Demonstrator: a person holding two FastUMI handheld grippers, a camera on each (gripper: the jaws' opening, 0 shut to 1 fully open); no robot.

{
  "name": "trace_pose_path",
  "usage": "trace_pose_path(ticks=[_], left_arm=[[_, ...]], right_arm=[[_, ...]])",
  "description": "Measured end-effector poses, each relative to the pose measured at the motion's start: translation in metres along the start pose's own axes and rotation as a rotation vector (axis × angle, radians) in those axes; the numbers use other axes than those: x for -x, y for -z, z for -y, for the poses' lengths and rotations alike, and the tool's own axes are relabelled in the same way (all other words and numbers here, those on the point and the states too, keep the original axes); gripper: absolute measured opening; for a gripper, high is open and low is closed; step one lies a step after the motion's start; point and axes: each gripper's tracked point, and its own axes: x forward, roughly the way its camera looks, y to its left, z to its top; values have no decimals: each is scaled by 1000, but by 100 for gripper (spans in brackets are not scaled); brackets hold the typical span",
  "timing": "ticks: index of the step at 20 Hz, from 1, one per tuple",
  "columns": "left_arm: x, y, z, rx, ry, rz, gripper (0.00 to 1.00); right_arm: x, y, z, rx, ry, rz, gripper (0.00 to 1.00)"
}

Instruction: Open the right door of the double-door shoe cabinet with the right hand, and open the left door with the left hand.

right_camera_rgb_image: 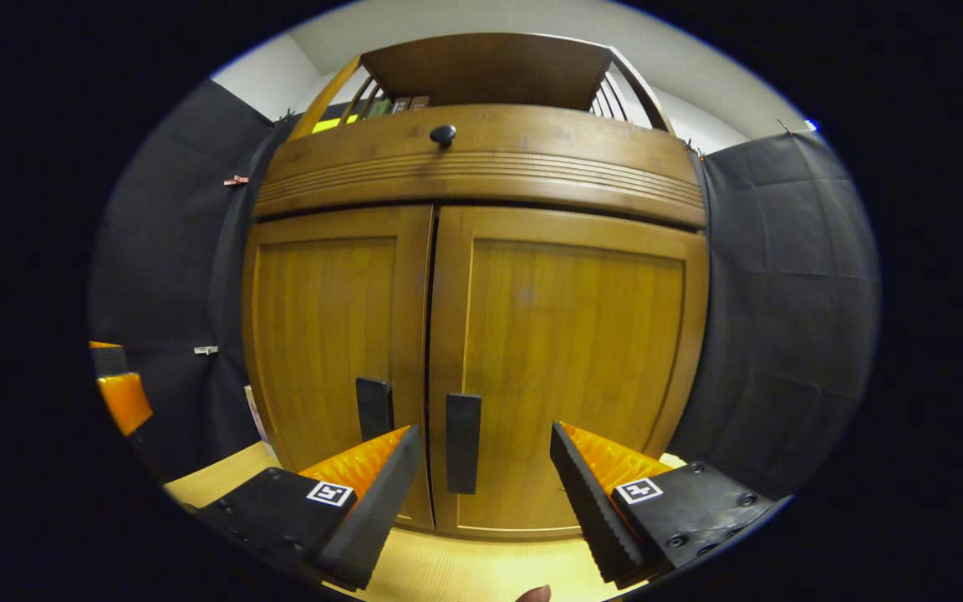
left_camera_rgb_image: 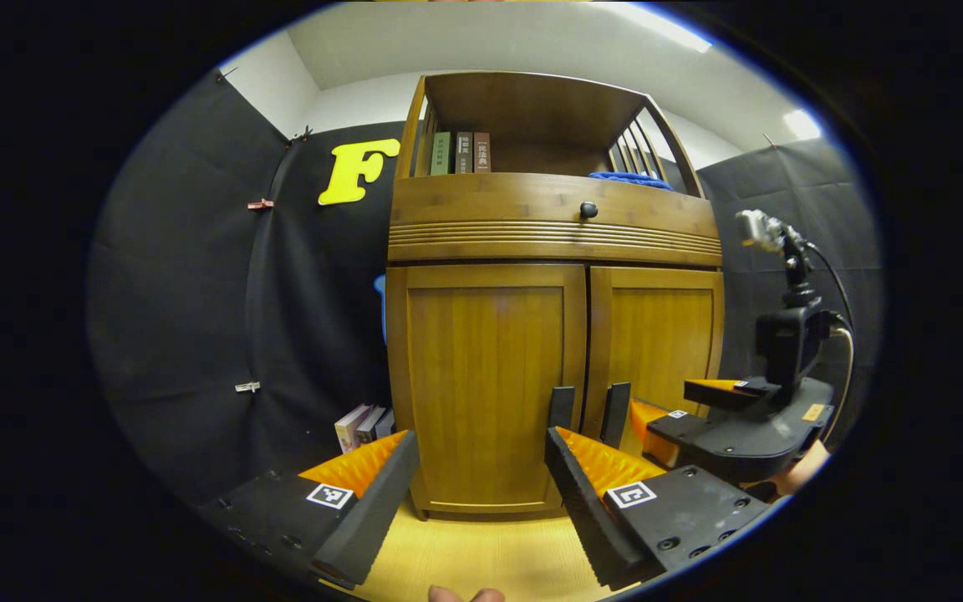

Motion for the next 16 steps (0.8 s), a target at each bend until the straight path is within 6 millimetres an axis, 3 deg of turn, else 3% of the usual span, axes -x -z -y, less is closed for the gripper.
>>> trace_pose_path(ticks=[5, 8, 10, 11, 12, 13, 16], left_arm=[[-10, 6, -11, 12, -14, -15, 94], [-13, 11, -18, 19, -24, -24, 94], [-14, 12, -23, 20, -33, -27, 93], [-13, 14, -25, 22, -37, -28, 93], [-13, 15, -26, 25, -39, -30, 93], [-13, 17, -27, 28, -42, -33, 94], [-11, 18, -27, 41, -42, -38, 94]], right_arm=[[-48, 37, -8, -31, -10, -80, 98], [-71, 55, -6, -81, 6, -122, 93], [-84, 58, -6, -107, 22, -134, 72], [-89, 58, -7, -123, 13, -127, 67], [-93, 62, -12, -126, 1, -137, 53], [-81, 56, -12, -108, -4, -126, 43], [-87, 57, -11, -83, -12, -127, 33]])
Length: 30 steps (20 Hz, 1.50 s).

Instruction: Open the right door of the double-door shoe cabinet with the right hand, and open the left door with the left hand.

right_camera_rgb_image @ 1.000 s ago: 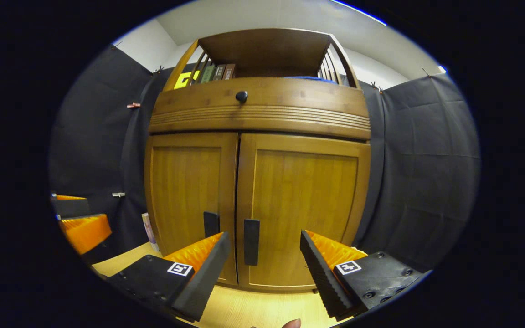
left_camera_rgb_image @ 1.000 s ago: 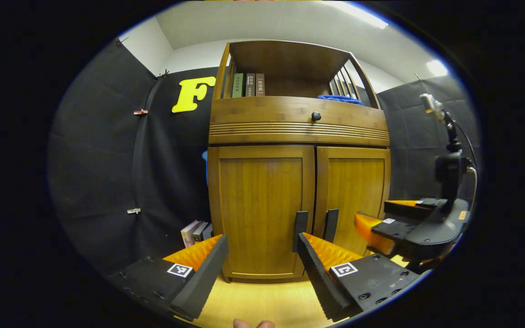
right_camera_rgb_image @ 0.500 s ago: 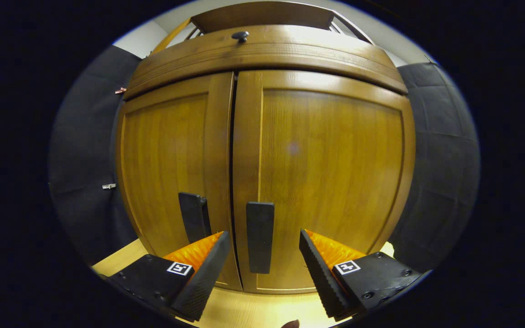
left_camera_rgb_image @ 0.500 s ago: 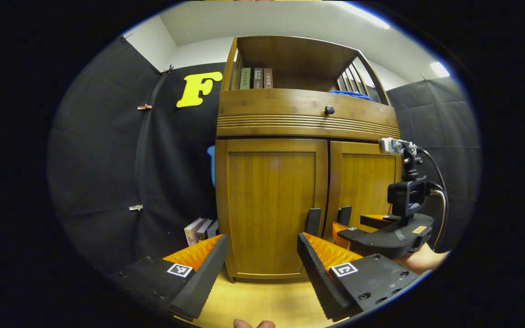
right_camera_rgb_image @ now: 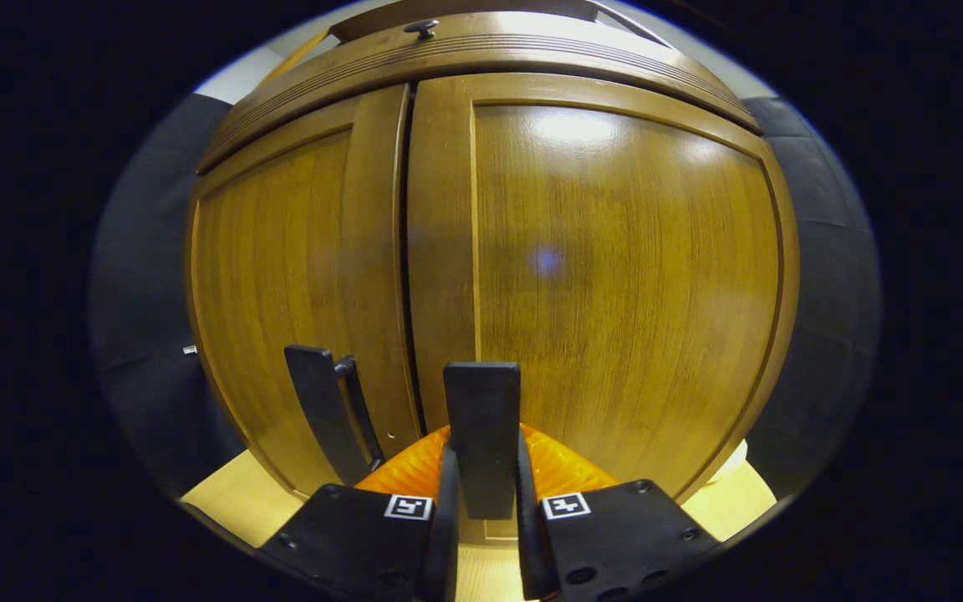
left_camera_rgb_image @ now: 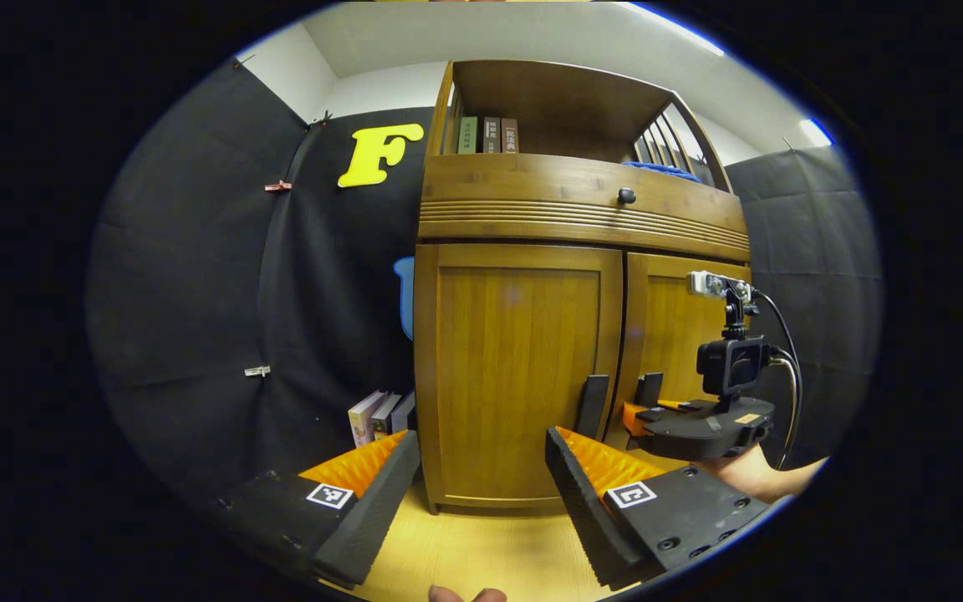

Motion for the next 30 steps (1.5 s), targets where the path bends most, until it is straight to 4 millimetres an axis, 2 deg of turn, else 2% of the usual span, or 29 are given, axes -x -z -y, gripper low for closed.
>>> trace_pose_path(ticks=[1, 4, 10, 12, 17, 19, 20, 25, 30], left_arm=[[3, 0, 1, 0, 0, 1, 94], [8, -4, 3, -9, 2, 11, 93], [18, -5, 14, -11, 18, 14, 94], [21, -5, 20, -4, 28, 13, 94], [27, -1, 40, -12, 57, 10, 94], [29, 0, 49, -3, 77, 6, 94], [30, -2, 53, 2, 84, 8, 94], [28, -2, 71, -10, 117, 14, 94], [23, -1, 87, 1, 153, 9, 94]], right_arm=[[2, 2, -1, -4, -7, -6, 27], [19, 3, -1, -3, -41, -23, 27], [87, 15, 15, -33, -109, -33, 26], [108, 14, 26, -47, -101, -36, 26], [147, 18, 55, -60, -61, -38, 26], [160, 20, 67, -56, -40, -42, 23], [166, 21, 74, -57, -29, -47, 26], [198, 21, 111, -63, 43, -65, 25], [219, 15, 145, -68, 101, -54, 25]])
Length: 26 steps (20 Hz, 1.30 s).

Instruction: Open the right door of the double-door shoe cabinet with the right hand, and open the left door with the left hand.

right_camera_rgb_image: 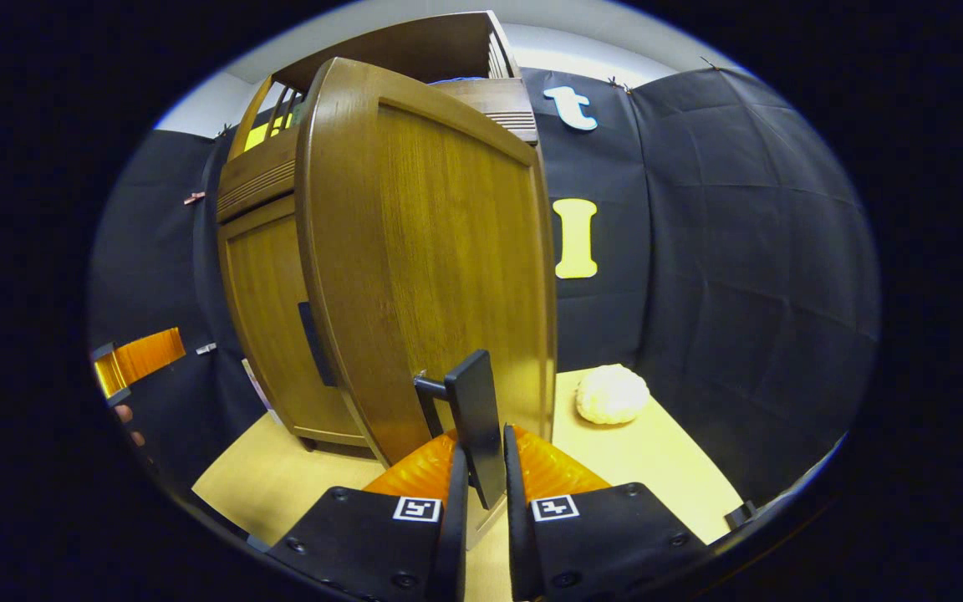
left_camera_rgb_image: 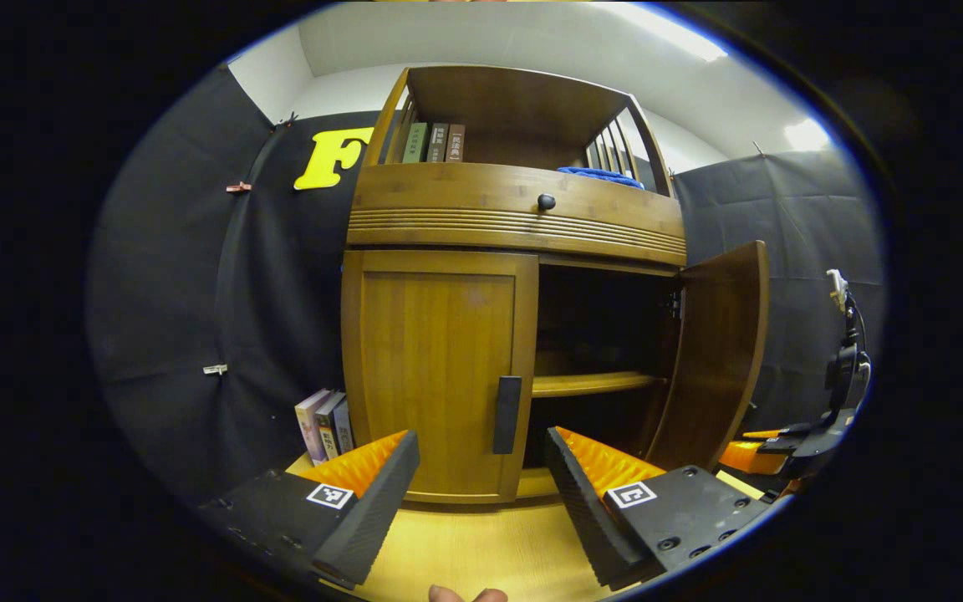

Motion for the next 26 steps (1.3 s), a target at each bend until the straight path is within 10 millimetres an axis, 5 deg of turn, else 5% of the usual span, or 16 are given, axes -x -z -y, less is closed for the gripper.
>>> trace_pose_path(ticks=[4, 16, 23, 24, 26], left_arm=[[-8, 0, 9, 3, 21, -1, 94], [-50, 3, 61, 3, 55, -25, 94], [-86, 10, 68, -40, 24, -45, 93], [-93, 11, 67, -45, 22, -46, 93], [-111, 20, 65, -38, 17, -60, 94]], right_arm=[[7, -7, 20, 34, 7, 19, 25], [32, -32, 137, 11, 146, 55, 19], [36, -43, 151, -20, 127, 84, 19], [37, -47, 159, -32, 139, 97, 29], [38, -45, 182, -47, 195, 109, 64]])
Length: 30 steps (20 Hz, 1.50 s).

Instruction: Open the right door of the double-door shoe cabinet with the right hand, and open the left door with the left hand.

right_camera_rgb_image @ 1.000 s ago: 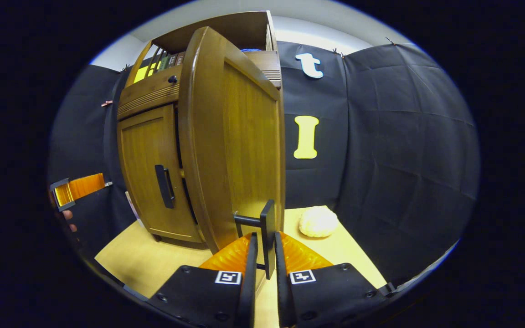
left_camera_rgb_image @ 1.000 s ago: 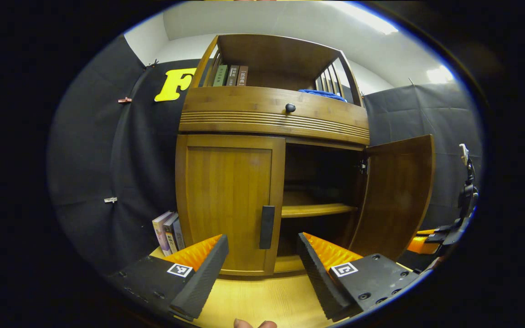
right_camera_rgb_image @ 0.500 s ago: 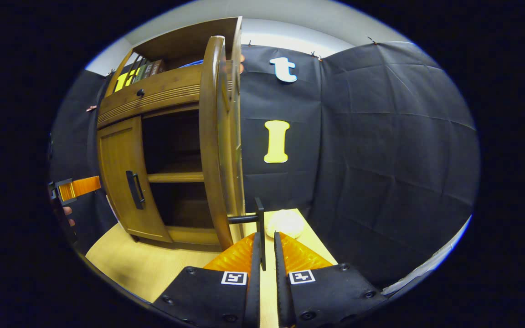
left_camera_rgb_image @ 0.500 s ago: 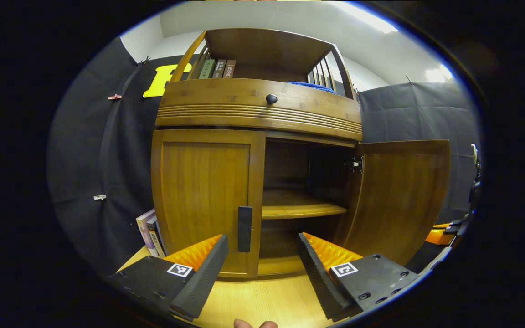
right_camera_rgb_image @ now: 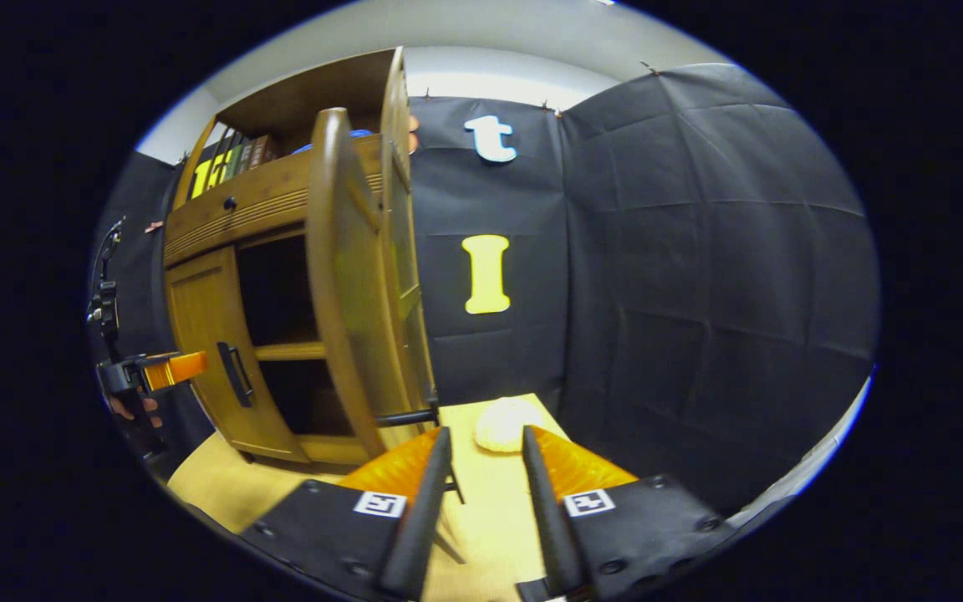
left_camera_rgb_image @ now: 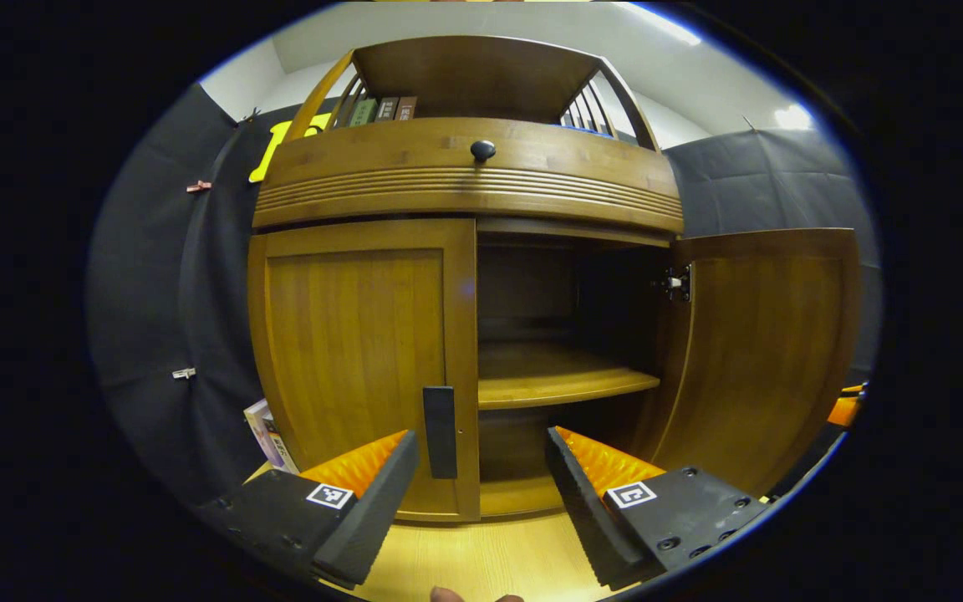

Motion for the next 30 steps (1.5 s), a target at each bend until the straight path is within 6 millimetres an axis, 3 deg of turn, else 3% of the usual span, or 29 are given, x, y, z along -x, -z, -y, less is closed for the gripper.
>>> trace_pose_path(ticks=[2, 4, 10, 14, 15, 17, 22, 30], left_arm=[[-19, 5, -5, 13, -18, -2, 93], [-39, 10, -9, 13, -24, -1, 93], [-95, 21, -33, -3, -86, -7, 81], [-118, 29, -42, -4, -120, -33, 58], [-118, 31, -46, -5, -136, -36, 48], [-117, 31, -47, 14, -128, -31, 37], [-112, 35, -48, -6, -117, -69, 34], [-47, 43, -57, 6, -111, -80, 33]], right_arm=[[-4, 0, 32, -1, 83, 23, 100], [-4, -1, 58, -21, 144, 40, 98], [10, 4, 103, -11, 269, 21, 98], [19, -1, 105, 15, 277, 19, 98], [19, -2, 106, 21, 279, 19, 98], [18, -5, 104, 22, 282, 17, 98], [15, -13, 88, 27, 267, 18, 98], [7, -19, 77, 51, 268, 22, 98]])
